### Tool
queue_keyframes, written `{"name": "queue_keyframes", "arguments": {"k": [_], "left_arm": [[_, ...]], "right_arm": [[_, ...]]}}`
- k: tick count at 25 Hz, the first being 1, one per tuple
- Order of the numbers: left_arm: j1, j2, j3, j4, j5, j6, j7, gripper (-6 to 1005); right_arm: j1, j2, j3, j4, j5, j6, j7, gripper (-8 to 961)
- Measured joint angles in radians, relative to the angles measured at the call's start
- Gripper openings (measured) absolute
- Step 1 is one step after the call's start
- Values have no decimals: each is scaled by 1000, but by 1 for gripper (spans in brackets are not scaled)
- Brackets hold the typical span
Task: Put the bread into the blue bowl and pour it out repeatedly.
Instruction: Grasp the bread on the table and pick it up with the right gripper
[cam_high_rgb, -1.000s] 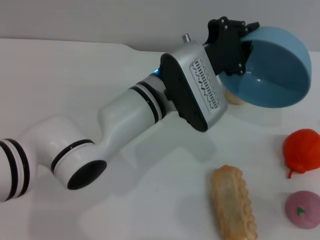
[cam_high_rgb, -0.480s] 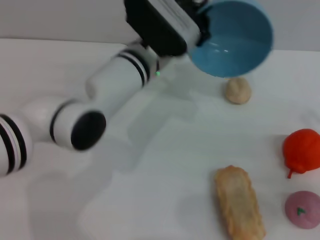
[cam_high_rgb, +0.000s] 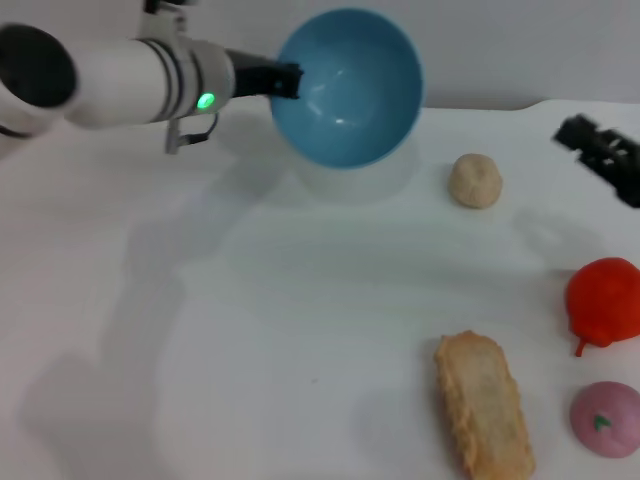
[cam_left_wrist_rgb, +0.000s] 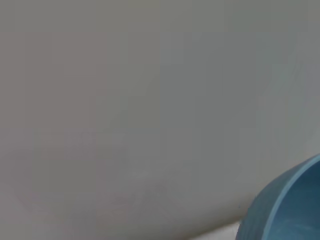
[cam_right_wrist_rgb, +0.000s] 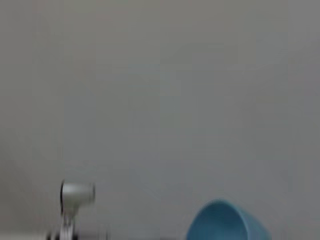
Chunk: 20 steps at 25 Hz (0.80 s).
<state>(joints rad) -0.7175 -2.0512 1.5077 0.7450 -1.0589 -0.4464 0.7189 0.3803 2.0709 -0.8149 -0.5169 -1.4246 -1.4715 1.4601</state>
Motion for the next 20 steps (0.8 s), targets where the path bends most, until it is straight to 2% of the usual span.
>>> {"name": "queue_keyframes", "arguments": {"k": [4,8,11,13,20], "left_arm": [[5,5,-187,-2,125,-231,-21,-1],[11,5,-283,6,299,-376,-91,-1],[27,4,-303,13,349,-418,-116,-1],[40,5,-309,20,358,-445,-123,-1],[51,11,-312,32,360,-524,-130,0]], "right_arm": [[25,1,-49,-209,-227,29,258,324],[59,1,-72,-367,-442,5,482,322],[84,0,-80,-466,-590,-53,601,321],[109,0,-81,-572,-739,-153,715,322],[185,-1,-97,-648,-956,-326,903,326]]}}
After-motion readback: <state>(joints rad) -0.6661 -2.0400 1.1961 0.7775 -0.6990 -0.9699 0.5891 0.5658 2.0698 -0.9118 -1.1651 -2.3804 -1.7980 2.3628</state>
